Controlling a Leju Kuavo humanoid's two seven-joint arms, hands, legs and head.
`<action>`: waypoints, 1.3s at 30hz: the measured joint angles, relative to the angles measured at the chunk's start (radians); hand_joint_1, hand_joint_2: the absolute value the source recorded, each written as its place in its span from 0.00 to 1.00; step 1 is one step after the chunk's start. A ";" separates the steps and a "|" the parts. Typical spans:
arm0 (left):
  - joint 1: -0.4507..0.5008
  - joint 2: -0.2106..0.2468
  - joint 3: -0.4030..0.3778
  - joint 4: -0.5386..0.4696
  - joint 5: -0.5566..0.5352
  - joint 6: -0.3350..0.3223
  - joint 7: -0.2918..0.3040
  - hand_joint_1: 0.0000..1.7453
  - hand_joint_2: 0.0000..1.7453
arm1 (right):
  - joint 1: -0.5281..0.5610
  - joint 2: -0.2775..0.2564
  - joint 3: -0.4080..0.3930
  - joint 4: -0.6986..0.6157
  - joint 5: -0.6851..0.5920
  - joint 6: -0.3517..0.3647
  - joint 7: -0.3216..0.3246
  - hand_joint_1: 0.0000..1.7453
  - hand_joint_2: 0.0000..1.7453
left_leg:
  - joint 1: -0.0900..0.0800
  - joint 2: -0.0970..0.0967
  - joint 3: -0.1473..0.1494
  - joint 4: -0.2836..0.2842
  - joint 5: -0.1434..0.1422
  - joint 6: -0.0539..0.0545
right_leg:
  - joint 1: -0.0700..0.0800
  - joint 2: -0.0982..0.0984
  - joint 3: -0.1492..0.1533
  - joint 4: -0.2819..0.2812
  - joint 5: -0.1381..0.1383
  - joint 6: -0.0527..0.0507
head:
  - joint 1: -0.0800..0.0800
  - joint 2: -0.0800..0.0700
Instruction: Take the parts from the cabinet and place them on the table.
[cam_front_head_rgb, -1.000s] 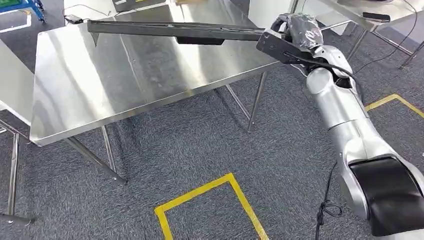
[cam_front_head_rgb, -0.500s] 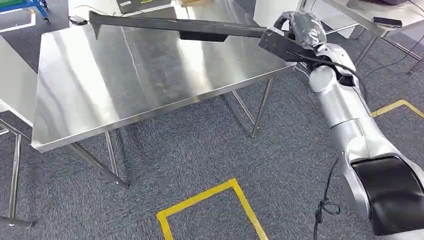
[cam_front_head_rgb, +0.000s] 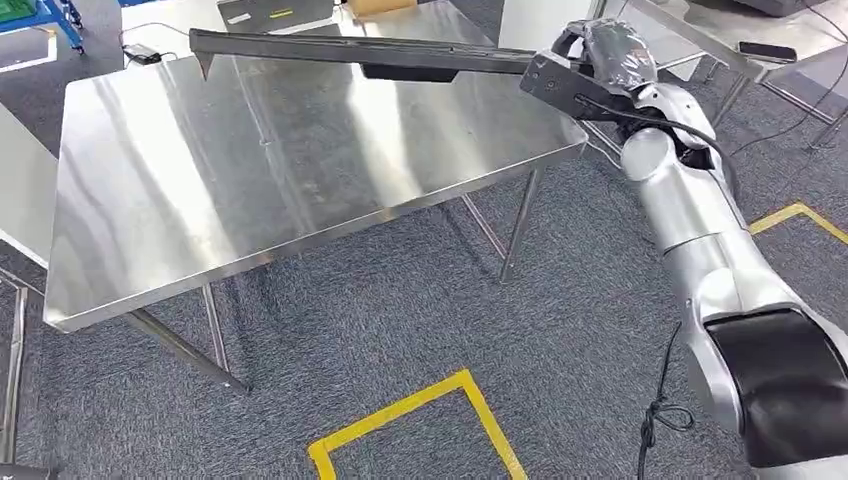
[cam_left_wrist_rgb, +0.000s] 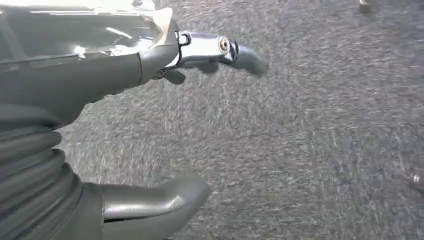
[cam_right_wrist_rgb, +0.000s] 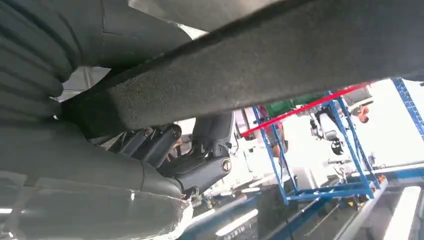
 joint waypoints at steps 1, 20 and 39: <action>0.000 0.001 0.000 0.000 0.000 0.000 -0.001 0.00 1.00 | 0.003 -0.002 -0.001 0.000 0.000 -0.001 0.001 1.00 1.00 | 0.000 -0.001 0.005 -0.018 -0.002 0.009 | 0.008 -0.001 0.009 0.019 0.015 0.015 | -0.001 0.000; -0.004 -0.004 0.000 -0.001 -0.006 -0.006 -0.003 0.00 1.00 | 0.009 -0.036 -0.018 0.011 0.005 -0.011 0.008 1.00 1.00 | 0.001 -0.006 0.053 0.096 -0.105 -0.026 | -0.004 -0.009 -0.050 -0.012 0.071 -0.026 | -0.003 0.000; -0.002 0.006 0.000 -0.001 -0.014 -0.012 -0.004 0.00 1.00 | 0.022 -0.078 -0.022 0.036 0.019 -0.015 0.008 1.00 1.00 | 0.001 -0.011 0.071 -0.051 -0.005 0.030 | 0.007 -0.003 -0.183 0.298 -0.086 0.014 | 0.002 0.000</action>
